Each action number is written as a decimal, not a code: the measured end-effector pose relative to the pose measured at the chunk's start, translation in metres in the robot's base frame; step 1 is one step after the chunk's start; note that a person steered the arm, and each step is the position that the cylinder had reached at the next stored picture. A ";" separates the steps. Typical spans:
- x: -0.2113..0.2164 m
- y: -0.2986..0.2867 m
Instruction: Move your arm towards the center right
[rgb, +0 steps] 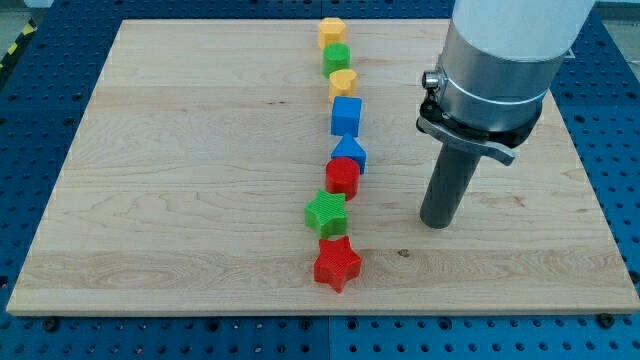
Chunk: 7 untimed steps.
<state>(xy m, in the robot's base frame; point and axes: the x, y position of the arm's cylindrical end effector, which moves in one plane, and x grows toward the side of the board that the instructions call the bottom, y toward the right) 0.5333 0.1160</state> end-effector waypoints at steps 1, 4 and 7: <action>-0.001 0.000; -0.113 0.021; -0.118 0.012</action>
<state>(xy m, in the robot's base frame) 0.4155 0.1284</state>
